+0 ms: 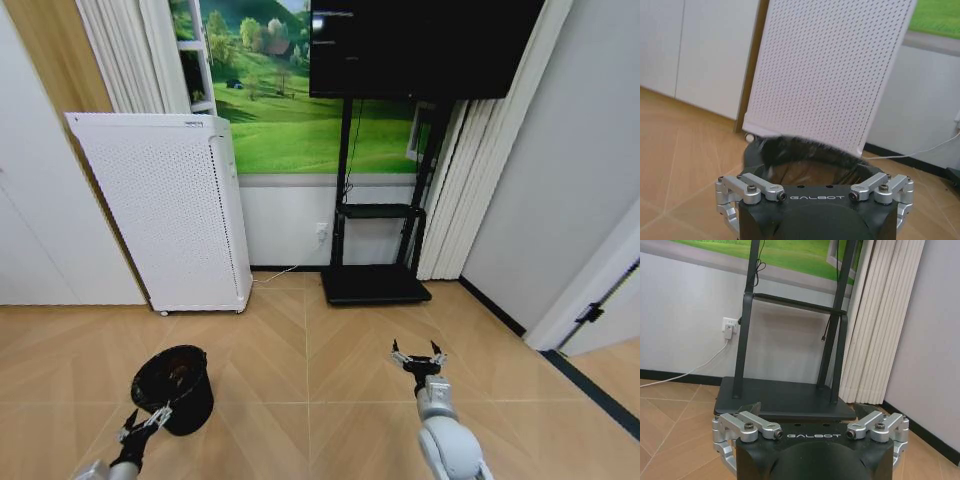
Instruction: Pick up the trash bin and place the garbage on the floor into it.
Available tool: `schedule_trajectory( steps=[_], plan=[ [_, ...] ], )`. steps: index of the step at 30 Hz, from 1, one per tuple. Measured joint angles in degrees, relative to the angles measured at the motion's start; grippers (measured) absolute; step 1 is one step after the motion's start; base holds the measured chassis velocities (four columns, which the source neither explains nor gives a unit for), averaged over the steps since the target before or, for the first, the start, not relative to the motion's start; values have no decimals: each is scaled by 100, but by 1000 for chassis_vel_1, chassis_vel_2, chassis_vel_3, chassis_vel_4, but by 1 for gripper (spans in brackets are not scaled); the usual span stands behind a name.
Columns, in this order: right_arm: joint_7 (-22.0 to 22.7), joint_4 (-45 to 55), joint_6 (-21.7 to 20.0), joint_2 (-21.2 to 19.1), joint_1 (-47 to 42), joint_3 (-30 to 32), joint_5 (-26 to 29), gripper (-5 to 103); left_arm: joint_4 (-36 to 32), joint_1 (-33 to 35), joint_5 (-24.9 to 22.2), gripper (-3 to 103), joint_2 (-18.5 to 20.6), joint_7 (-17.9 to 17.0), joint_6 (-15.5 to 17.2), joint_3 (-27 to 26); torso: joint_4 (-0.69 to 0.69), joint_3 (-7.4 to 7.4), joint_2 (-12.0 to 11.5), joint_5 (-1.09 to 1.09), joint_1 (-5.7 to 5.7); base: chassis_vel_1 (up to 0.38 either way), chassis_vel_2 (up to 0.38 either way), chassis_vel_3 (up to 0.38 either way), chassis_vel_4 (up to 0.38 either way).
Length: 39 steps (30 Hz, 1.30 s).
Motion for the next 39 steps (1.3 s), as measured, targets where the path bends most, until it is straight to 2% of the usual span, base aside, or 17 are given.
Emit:
schedule_trajectory(
  steps=[4,6,12,15,16,18,20,29,39],
  plan=[
    [3,18,7,18,-19,-2,-3,100,-290,-73,87,100,34,-61,147,24,-1,0,0,1,0,0,0,0,0],
    [12,48,12,22,-22,19,3,100,-718,-81,133,100,34,-172,392,129,1,0,0,1,1,0,0,0,0],
    [24,150,20,25,-45,95,114,100,-1365,-90,358,100,3,-338,660,307,1,0,0,1,1,0,0,0,0],
    [60,367,-52,20,-91,155,356,100,-1861,-90,578,100,48,-569,1043,432,0,0,0,0,1,0,0,0,0],
    [60,367,-52,20,-91,155,356,100,-1861,-90,578,100,48,-569,1043,432,0,0,0,0,1,0,0,0,0],
    [81,561,-133,13,-130,188,496,100,-2233,-97,737,100,133,-814,1398,560,0,0,0,1,1,0,0,0,0],
    [82,630,-138,22,-141,222,524,100,-2470,-137,647,100,211,-1025,1645,691,1,0,0,1,1,0,0,0,0],
    [30,645,-66,50,-147,313,519,100,-2673,-211,666,100,385,-1341,1890,745,1,31,36,0,8,0,0,0,0],
    [-130,705,112,67,-321,668,520,100,-3017,-106,768,100,394,-1380,2142,764,0,237,271,1,34,0,0,0,0]
  ],
)
